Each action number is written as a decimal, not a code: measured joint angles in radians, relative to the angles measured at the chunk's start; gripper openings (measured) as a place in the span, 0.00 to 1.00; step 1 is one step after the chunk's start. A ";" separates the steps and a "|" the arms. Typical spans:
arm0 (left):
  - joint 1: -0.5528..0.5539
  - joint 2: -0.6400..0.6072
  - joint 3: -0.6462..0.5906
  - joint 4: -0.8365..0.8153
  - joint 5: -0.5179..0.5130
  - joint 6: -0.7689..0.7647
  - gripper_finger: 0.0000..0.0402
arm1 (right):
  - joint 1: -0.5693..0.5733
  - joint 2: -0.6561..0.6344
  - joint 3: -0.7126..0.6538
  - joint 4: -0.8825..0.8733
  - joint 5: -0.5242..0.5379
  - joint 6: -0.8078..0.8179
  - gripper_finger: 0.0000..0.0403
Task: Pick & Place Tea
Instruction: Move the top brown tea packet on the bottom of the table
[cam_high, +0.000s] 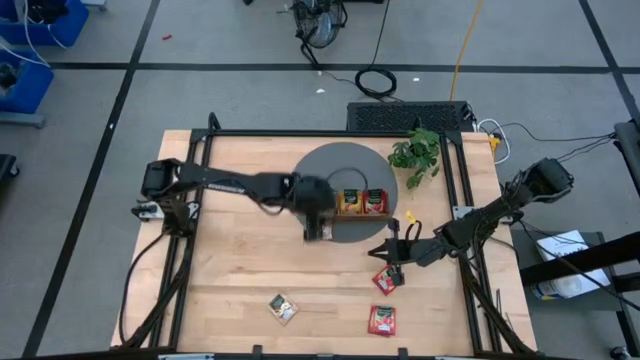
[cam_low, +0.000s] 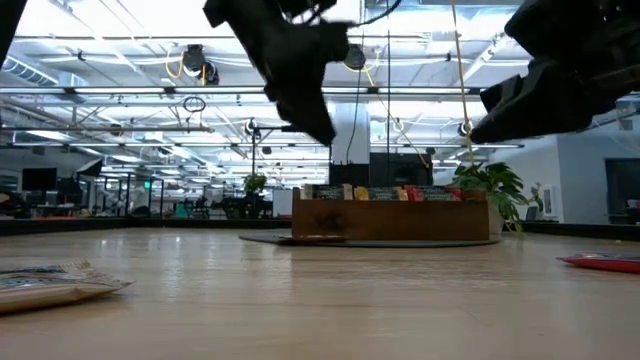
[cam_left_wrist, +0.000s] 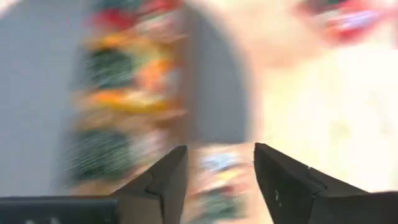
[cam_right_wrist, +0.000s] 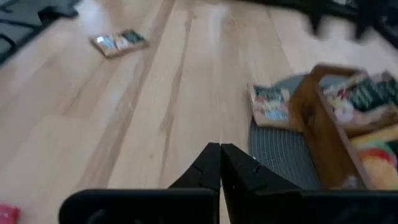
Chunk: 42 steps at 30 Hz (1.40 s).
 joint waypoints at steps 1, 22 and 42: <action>-0.031 0.001 -0.016 0.041 0.029 -0.002 0.43 | 0.000 0.000 -0.001 -0.014 0.000 0.010 0.00; -0.380 0.005 -0.247 0.384 -0.470 0.001 0.03 | 0.000 -0.003 -0.001 -0.031 -0.003 0.053 0.00; -0.157 0.125 -0.347 0.424 -0.359 -0.012 0.04 | -0.001 -0.003 -0.004 -0.018 -0.003 0.041 0.00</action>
